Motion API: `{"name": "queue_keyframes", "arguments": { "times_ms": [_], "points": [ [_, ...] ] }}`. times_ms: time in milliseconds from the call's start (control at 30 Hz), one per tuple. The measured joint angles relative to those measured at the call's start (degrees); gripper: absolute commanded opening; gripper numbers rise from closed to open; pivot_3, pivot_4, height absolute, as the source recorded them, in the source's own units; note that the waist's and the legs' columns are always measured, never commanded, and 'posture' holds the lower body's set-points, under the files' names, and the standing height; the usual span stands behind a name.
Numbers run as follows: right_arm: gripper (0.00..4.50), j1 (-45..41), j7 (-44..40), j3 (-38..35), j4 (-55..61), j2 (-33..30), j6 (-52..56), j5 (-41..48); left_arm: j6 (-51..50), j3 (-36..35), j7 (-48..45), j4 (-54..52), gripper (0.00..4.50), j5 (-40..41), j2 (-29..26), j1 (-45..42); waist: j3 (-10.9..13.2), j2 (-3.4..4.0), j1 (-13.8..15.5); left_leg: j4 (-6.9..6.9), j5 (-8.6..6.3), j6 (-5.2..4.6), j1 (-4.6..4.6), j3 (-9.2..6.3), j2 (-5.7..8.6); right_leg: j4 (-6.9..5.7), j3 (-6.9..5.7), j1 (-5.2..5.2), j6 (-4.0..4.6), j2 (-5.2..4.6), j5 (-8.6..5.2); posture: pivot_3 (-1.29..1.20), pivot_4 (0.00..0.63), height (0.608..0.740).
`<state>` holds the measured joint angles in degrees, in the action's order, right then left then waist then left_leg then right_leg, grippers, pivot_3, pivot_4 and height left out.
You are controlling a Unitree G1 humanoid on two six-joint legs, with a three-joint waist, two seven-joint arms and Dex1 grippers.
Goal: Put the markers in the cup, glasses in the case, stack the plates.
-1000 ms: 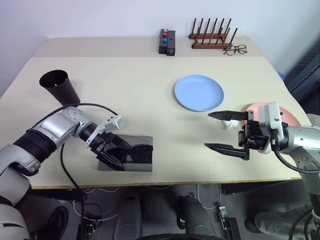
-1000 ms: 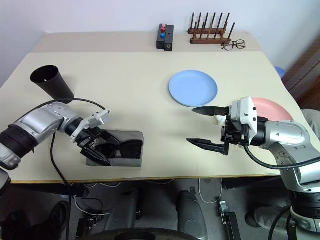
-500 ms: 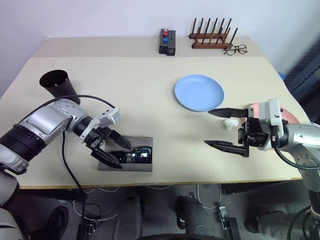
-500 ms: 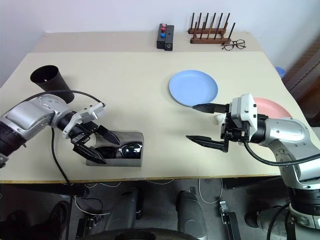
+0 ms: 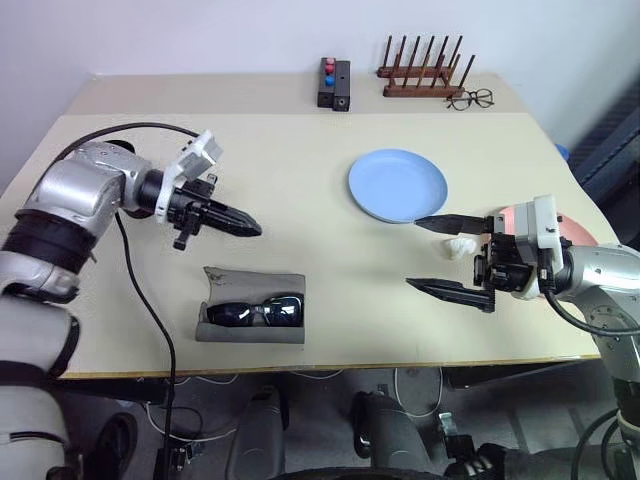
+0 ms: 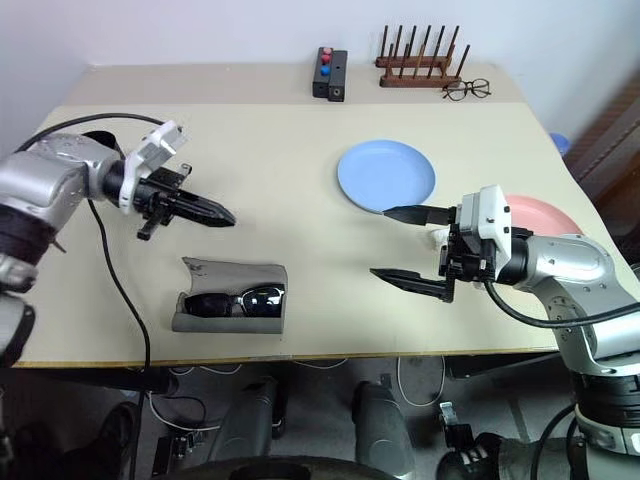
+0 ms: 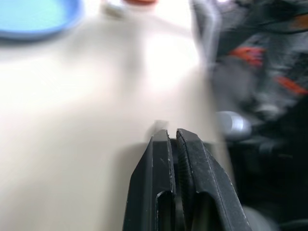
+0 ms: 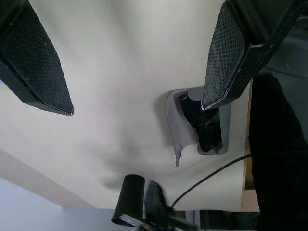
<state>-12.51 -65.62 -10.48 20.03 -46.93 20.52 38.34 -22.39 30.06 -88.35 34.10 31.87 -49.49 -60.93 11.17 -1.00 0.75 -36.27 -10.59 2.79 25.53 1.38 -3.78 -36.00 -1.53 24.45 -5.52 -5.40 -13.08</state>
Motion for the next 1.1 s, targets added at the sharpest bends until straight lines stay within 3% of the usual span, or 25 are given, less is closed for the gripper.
{"name": "queue_keyframes", "arguments": {
  "times_ms": [200, 400, 767, 1100],
  "points": [
    [4.36, -0.1, 0.1, 0.1, 0.0, 0.2, 0.0, 0.0, 4.6, -1.8, 0.9, -3.1, 0.06, -9.2, 3.5, 7.2, 0.0, -0.01, -0.2, 0.08, 0.0, 0.0, -0.02, 0.02, -0.02, -0.02, 0.01, 0.04, 0.0, 0.02, 0.0, 0.0, 0.15, 0.74],
    [4.36, 0.0, 0.5, 0.1, 0.0, 0.2, 0.0, 0.0, 4.4, -2.7, -1.4, -7.5, 0.06, -13.8, 3.5, 11.7, 0.0, -0.01, 0.1, 0.0, 0.0, 0.0, 0.0, 0.02, -0.01, -0.02, 0.01, 0.02, 0.01, 0.0, 0.01, 0.0, 0.15, 0.74],
    [4.36, 0.3, 1.2, 0.1, 0.1, 0.2, -0.1, 0.0, -5.0, -1.9, -3.9, -23.8, 0.06, -5.2, -6.9, 16.6, 0.0, 0.0, -0.1, 0.06, 0.0, 0.0, -0.04, 0.01, -0.02, 0.0, 0.02, 0.02, 0.0, 0.0, 0.0, 0.0, 0.15, 0.74],
    [4.36, 0.3, 1.1, 0.1, 0.0, 0.2, -0.1, 0.0, -7.3, -1.7, -3.9, -29.9, 0.06, -3.7, -8.3, 20.0, 0.0, 0.0, 0.0, 0.04, 0.0, 0.0, -0.03, 0.01, -0.02, 0.01, 0.01, 0.01, 0.01, 0.0, 0.0, 0.0, 0.15, 0.74]
  ]
}}
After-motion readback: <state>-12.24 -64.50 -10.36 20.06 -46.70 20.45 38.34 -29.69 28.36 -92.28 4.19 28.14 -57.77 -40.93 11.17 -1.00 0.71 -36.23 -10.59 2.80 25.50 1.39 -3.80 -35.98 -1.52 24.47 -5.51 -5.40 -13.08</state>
